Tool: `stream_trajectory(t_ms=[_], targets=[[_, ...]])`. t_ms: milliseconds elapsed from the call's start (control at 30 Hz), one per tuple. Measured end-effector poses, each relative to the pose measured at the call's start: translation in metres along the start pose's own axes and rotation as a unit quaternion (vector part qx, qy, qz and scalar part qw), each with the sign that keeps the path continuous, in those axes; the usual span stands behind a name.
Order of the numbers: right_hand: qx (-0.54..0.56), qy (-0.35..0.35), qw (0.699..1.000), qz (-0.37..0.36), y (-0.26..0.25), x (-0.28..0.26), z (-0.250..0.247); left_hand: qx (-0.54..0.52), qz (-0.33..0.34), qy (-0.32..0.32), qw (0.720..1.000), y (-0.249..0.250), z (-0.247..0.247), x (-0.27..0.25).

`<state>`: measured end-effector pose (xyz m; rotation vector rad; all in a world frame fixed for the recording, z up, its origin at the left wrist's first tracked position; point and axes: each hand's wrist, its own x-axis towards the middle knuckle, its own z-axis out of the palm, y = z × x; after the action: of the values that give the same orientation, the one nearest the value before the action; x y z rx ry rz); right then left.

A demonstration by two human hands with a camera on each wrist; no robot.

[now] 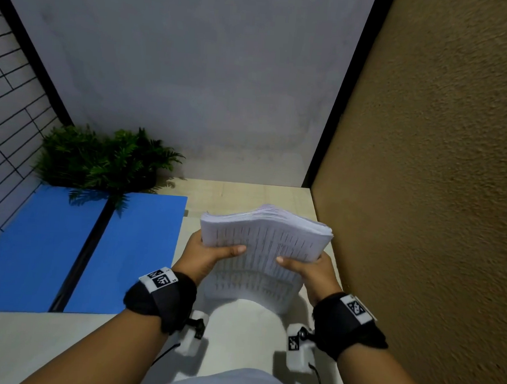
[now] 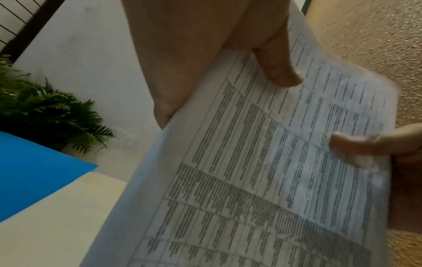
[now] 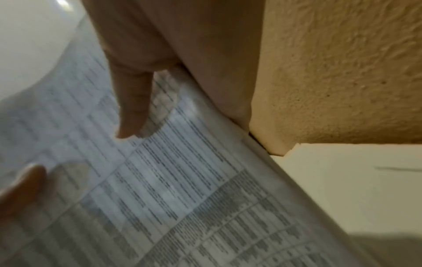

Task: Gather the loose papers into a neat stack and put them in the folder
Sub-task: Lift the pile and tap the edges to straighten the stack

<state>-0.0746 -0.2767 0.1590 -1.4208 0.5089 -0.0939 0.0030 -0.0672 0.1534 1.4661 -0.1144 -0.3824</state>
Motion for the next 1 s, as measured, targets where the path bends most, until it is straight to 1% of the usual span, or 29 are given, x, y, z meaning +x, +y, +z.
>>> stream_trajectory(t_ms=[100,267,367,467,600,700,733,833,933,1000], targets=[[0.024,0.025,0.999,-0.008,-0.012,0.009,0.002,-0.002,-0.003,0.028,1.000,0.007,0.005,0.009],[0.032,0.012,0.998,-0.053,-0.027,0.000,-0.002,-0.016,0.025,0.036,0.999,0.019,-0.001,0.011],[0.019,0.012,0.996,-0.087,-0.019,-0.008,-0.009,-0.009,0.044,0.041,0.998,0.008,-0.003,0.007],[0.007,0.020,0.993,-0.113,-0.007,-0.011,-0.009,-0.005,0.042,0.032,0.999,-0.002,0.000,0.001],[0.025,-0.020,0.993,-0.113,-0.003,-0.016,-0.003,-0.019,0.050,-0.004,0.999,-0.001,0.008,-0.002],[0.026,0.007,0.994,-0.102,-0.004,-0.016,-0.004,-0.034,0.054,0.013,0.998,0.006,0.010,-0.004],[0.026,0.004,0.995,-0.099,-0.004,-0.015,-0.006,-0.036,0.056,0.017,0.998,0.006,0.010,-0.004],[0.036,-0.047,0.994,-0.089,-0.006,-0.014,-0.008,-0.033,0.068,0.021,0.997,0.007,0.012,-0.004],[0.035,-0.007,0.994,-0.100,-0.006,-0.012,-0.009,-0.021,0.084,0.026,0.996,0.008,0.014,-0.006],[0.033,-0.026,0.994,-0.099,-0.008,-0.014,-0.007,-0.012,0.099,0.029,0.995,0.011,0.014,-0.006]])
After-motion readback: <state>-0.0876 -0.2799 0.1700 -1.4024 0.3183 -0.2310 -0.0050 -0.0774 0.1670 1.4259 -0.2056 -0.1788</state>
